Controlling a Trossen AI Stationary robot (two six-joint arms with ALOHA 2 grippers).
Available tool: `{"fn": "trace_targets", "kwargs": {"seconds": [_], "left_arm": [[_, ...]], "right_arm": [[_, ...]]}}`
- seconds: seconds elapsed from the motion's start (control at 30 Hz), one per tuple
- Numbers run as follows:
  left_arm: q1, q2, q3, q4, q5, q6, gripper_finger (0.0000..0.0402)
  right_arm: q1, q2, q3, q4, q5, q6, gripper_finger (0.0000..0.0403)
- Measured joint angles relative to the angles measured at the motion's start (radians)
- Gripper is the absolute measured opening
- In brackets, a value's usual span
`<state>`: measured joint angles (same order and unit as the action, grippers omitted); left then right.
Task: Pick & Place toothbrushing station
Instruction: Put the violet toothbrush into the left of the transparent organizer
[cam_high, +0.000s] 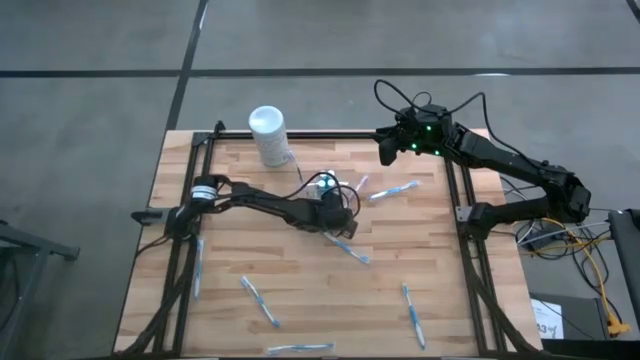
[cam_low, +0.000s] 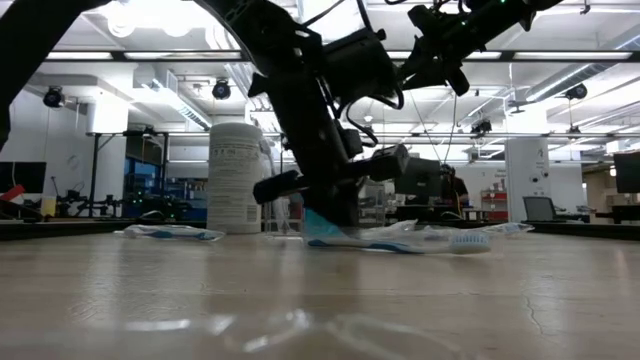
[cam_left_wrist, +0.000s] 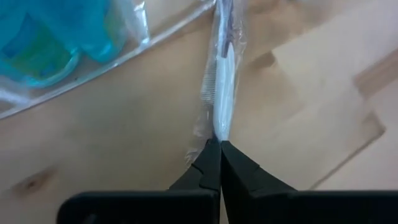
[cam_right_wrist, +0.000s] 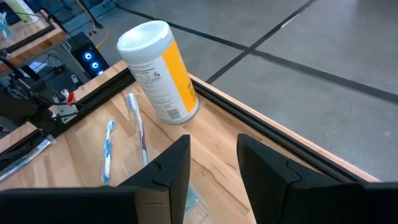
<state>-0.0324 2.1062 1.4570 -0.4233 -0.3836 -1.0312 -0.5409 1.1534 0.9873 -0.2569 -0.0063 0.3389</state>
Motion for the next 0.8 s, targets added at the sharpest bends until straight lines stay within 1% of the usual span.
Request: {"fn": "trace_targets", "kwargs": {"seconds": [0.17,0.3,0.5,0.67,0.8], "left_arm": [[0.000,-0.022,-0.001,-0.062,0.061,0.083,0.0002],[-0.001,-0.043,-0.001,-0.155,0.120,0.144,0.0003],[-0.002,-0.078,-0.001,-0.371,0.146,0.147,0.0002],[-0.001,-0.116,-0.003,-0.556,0.192,0.145,0.0006],[-0.003,-0.146,-0.003,-0.645,0.191,0.208,0.0005]], "right_arm": [[0.000,0.000,0.000,0.000,0.000,0.000,0.0128],[0.000,0.000,0.000,0.000,0.000,0.000,0.0128],[0.000,0.000,0.000,0.000,0.000,0.000,0.0128],[0.000,0.000,0.000,0.000,0.000,0.000,0.0128],[0.000,0.000,0.000,0.000,0.001,0.000,0.0128]]}}
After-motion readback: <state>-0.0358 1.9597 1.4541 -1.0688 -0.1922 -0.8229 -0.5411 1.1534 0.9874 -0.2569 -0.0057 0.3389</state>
